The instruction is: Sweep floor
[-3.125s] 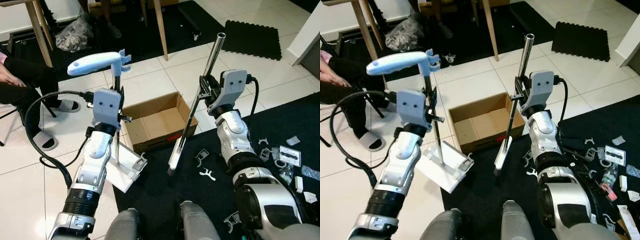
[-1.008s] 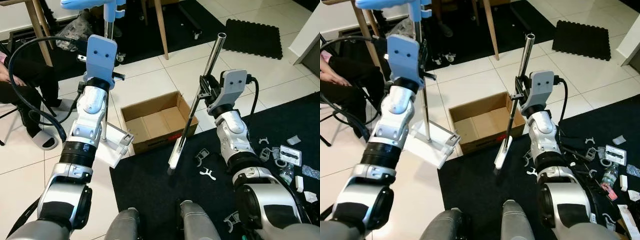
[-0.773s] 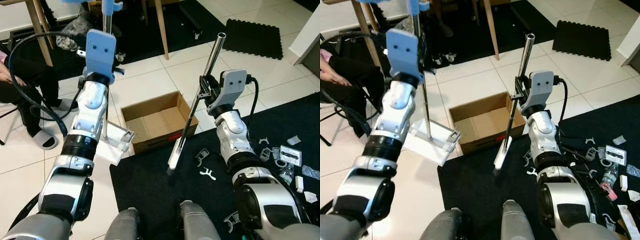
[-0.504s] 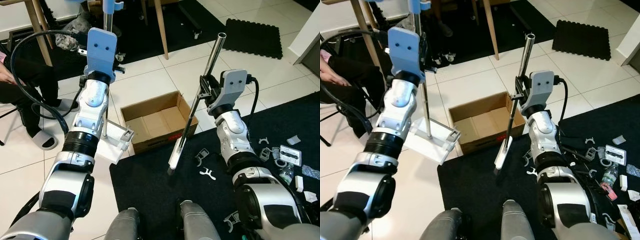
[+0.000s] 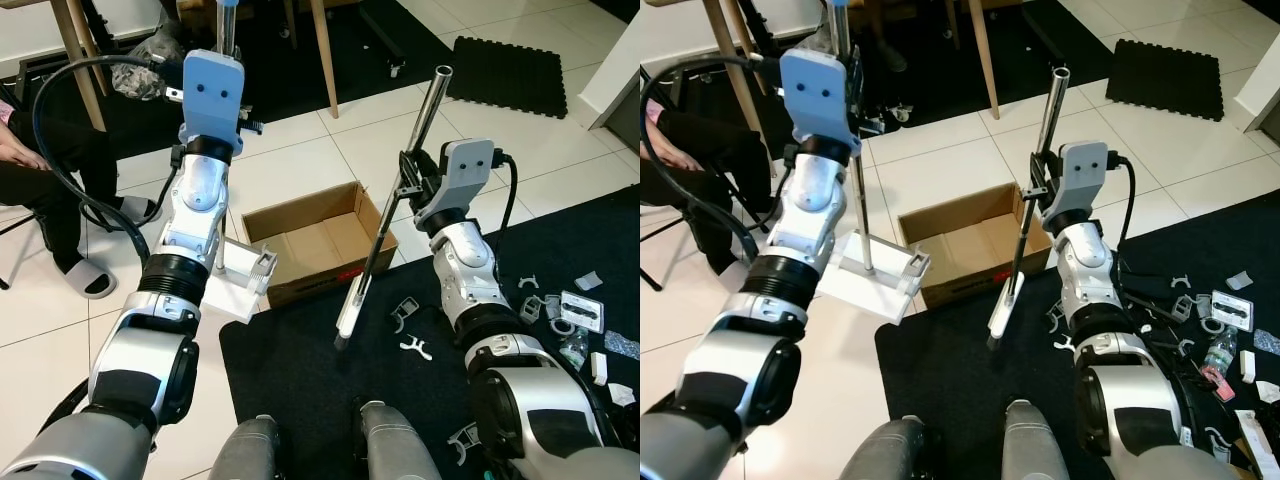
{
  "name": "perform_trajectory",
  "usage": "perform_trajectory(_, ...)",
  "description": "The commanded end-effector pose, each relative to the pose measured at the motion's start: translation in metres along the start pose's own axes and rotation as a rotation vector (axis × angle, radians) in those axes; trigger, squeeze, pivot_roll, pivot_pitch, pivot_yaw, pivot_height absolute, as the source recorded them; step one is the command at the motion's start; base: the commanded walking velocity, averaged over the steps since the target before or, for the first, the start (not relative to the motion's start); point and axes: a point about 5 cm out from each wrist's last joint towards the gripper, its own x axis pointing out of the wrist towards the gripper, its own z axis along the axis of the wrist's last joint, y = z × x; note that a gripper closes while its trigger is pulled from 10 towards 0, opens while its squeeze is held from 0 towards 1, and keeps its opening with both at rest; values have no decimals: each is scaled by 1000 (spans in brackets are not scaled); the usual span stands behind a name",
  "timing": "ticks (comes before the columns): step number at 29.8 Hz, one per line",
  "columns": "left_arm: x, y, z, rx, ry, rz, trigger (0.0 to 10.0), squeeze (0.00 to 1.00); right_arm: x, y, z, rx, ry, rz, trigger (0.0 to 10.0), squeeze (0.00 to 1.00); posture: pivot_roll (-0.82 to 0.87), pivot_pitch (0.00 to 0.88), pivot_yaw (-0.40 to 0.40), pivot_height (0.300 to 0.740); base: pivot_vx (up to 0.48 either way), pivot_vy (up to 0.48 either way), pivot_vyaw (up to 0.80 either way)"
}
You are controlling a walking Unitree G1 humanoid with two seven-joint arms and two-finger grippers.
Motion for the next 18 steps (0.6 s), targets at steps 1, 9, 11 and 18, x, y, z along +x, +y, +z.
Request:
perform_trajectory(1,6,-6,10,4,-54,-24,10000,0,1,0,3,-11,-15,5,10000,0,-9,92,41,740,0,0,0)
perform_trajectory(9,3,-11,-1,-127,12,34,10000,0,1,-1,3,-15,-13,6,10000,0,-19,86,38,740,0,0,0)
perform_trajectory(11,3,-10,-5,-152,30,54,10000,0,1,-1,3,-16,-12,6,10000,0,-20,87,37,740,0,0,0)
perform_trajectory(18,2,-7,-10,-177,63,85,10000,0,1,-2,3,-17,-10,6,10000,0,-18,89,37,740,0,0,0)
